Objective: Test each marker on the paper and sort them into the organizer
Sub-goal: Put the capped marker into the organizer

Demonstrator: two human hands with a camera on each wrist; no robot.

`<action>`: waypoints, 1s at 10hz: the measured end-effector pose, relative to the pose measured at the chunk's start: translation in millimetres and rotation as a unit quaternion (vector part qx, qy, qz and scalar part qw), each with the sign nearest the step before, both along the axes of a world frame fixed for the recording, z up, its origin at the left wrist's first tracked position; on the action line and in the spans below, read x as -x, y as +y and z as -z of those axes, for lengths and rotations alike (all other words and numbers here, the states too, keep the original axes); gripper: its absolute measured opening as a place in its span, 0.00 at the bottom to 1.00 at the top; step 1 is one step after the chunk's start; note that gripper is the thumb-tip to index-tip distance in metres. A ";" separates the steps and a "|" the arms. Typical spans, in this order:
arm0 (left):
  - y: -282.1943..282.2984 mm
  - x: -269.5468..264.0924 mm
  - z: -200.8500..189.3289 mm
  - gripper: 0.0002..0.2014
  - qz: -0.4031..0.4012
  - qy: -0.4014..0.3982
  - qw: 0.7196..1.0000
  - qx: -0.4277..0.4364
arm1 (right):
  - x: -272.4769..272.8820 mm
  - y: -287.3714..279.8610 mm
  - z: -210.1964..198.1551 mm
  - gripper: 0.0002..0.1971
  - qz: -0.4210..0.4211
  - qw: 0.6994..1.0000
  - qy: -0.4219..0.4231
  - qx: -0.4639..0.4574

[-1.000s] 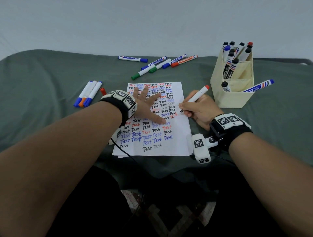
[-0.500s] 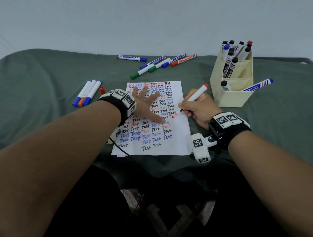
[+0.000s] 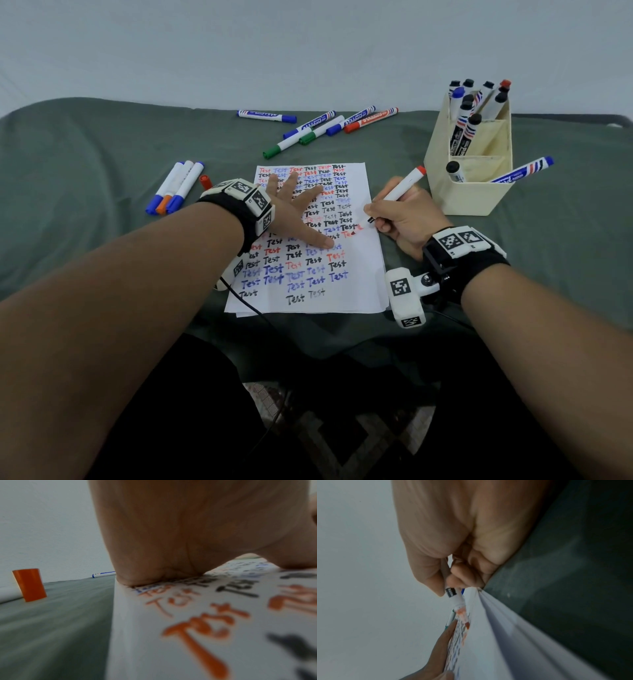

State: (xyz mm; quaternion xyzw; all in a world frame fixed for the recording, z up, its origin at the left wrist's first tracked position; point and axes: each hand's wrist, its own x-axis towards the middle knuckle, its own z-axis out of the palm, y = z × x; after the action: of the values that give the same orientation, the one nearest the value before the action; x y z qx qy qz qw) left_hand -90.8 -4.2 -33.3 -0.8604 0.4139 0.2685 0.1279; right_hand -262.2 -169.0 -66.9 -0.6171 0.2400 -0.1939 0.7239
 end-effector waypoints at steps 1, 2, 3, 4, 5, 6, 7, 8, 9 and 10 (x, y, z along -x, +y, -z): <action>0.3 0.6 -0.1 0.69 0.000 0.002 1.000 0.001 | 0.3 -0.2 0.3 0.19 -0.004 1.000 0.001 0.004; 0.2 0.3 1.3 0.70 0.000 -0.002 1.000 0.000 | 0.9 1.2 -0.9 0.19 -0.010 1.000 0.001 0.005; -0.2 -1.1 2.2 0.70 0.000 -0.002 1.000 0.004 | 1.3 -0.4 0.3 0.18 0.014 1.000 -0.010 -0.018; 0.4 -1.6 3.2 0.70 -0.001 0.000 1.000 0.007 | 1.4 -1.2 0.6 0.19 0.027 0.999 -0.015 -0.028; 0.6 -1.1 3.1 0.70 -0.001 0.000 1.000 0.007 | 2.1 -0.4 -0.4 0.19 0.024 0.999 -0.009 -0.021; 0.2 -0.9 2.1 0.70 0.000 -0.002 1.000 0.004 | 2.3 0.0 -1.9 0.20 0.015 1.000 0.006 -0.004; 0.0 0.0 1.4 0.70 0.000 -0.001 1.000 0.001 | 1.8 0.6 -2.3 0.20 0.014 1.000 0.016 0.003; 0.1 0.1 -0.5 0.70 0.002 0.000 1.000 0.001 | 2.5 0.0 -1.7 0.19 0.020 1.000 0.008 -0.009; 0.2 0.7 -1.9 0.70 0.004 0.002 1.000 0.002 | 3.4 -1.2 -1.9 0.17 0.018 1.000 -0.001 -0.012; 0.6 1.8 -2.3 0.70 0.006 -0.001 1.000 0.001 | 2.8 0.1 -1.7 0.17 0.014 1.000 0.003 -0.002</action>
State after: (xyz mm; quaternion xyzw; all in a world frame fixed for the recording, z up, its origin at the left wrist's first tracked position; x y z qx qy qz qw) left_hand -92.6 -3.6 -31.0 -0.8585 0.4189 0.2664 0.1286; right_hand -265.0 -168.8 -65.2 -0.6129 0.2509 -0.2020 0.7215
